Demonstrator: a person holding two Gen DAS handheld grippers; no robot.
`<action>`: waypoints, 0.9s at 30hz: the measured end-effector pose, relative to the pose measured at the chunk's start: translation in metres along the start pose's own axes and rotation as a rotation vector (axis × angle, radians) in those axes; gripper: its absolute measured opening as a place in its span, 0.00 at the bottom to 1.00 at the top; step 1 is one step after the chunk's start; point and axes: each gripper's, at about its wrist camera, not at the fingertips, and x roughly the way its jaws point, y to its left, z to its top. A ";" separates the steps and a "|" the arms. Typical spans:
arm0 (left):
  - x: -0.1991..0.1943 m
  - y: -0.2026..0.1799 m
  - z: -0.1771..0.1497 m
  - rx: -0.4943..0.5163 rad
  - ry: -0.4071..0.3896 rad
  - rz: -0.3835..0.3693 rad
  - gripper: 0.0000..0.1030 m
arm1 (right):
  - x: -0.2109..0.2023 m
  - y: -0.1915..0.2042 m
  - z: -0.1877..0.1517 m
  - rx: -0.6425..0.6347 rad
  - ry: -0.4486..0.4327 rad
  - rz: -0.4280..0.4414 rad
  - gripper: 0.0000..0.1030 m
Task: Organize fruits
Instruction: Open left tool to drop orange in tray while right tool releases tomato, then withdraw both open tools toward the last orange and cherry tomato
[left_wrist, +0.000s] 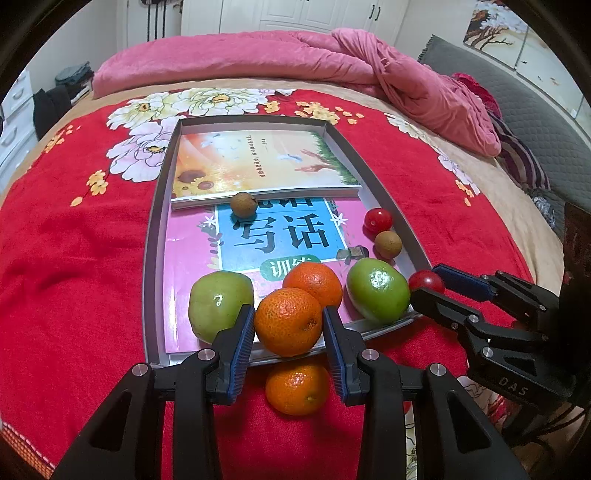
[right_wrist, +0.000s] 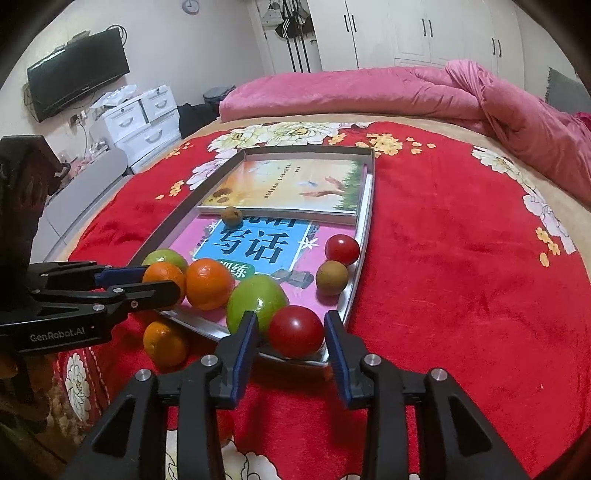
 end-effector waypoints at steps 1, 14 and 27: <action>0.000 0.000 0.000 0.000 0.000 0.001 0.37 | -0.001 0.001 0.000 -0.003 -0.004 -0.001 0.40; -0.004 0.002 0.000 -0.015 -0.003 -0.018 0.52 | -0.016 0.002 0.002 -0.008 -0.066 -0.023 0.57; -0.018 0.007 -0.002 -0.021 -0.016 -0.025 0.58 | -0.031 0.007 -0.001 -0.013 -0.107 -0.009 0.68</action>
